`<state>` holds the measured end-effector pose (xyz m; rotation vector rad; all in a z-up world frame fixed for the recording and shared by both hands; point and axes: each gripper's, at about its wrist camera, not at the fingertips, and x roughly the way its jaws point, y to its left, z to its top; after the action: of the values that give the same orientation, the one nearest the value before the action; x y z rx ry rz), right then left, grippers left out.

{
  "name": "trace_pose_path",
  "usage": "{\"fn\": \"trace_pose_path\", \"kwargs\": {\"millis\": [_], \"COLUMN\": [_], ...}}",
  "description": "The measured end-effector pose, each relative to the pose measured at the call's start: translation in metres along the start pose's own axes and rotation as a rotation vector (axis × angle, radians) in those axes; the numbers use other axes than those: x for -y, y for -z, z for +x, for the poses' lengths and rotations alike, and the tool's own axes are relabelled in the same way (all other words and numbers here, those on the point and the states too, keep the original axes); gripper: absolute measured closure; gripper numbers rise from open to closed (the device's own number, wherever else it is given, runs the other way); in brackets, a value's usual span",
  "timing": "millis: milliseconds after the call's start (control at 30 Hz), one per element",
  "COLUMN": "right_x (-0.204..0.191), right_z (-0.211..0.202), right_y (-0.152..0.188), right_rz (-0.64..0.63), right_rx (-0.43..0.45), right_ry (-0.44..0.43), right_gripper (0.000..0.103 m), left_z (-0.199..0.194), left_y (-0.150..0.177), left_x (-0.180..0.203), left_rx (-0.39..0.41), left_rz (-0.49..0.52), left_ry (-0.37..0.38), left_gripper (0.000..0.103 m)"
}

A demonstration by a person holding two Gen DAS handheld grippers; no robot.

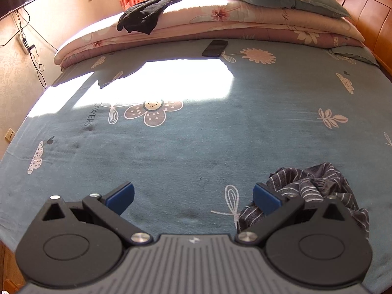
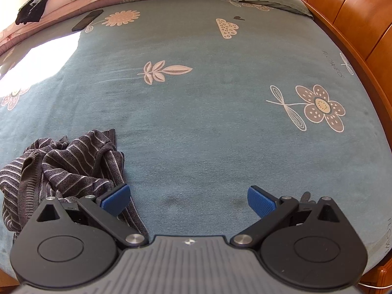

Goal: Fold clothes
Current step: 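Move both tools over the crumpled striped sweater on the bed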

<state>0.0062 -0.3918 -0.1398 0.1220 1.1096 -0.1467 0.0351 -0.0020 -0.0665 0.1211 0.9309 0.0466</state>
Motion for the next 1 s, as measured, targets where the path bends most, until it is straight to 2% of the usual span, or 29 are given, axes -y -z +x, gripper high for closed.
{"fn": "trace_pose_path", "kwargs": {"millis": [167, 300, 400, 700, 867, 1000], "right_x": [0.008, 0.011, 0.013, 0.017, 0.009, 0.001], "right_z": [0.022, 0.048, 0.061, 0.053, 0.054, 0.055], "right_y": [0.021, 0.035, 0.041, 0.017, 0.017, 0.019], "right_rz": [-0.032, -0.046, -0.041, -0.013, -0.055, -0.049], "right_rx": [0.091, 0.053, 0.021, 0.169, 0.257, 0.276], "right_ry": [-0.007, 0.085, 0.094, 0.063, 0.036, -0.048], "right_gripper": [0.0, 0.0, 0.0, 0.0, 0.0, 0.0], "left_z": [0.022, 0.041, 0.048, 0.056, 0.066, 0.06], "left_y": [0.031, 0.057, 0.064, 0.043, 0.046, 0.056], "left_x": [-0.007, -0.016, -0.021, -0.017, -0.007, -0.003], "left_rx": [0.004, -0.043, -0.051, 0.108, 0.142, 0.2], "left_rz": [-0.081, -0.162, -0.187, -0.167, -0.146, -0.132], "left_ry": [-0.018, -0.044, -0.038, -0.04, 0.01, 0.075], "left_gripper": [0.0, 0.0, 0.0, 0.001, 0.0, 0.0]}}
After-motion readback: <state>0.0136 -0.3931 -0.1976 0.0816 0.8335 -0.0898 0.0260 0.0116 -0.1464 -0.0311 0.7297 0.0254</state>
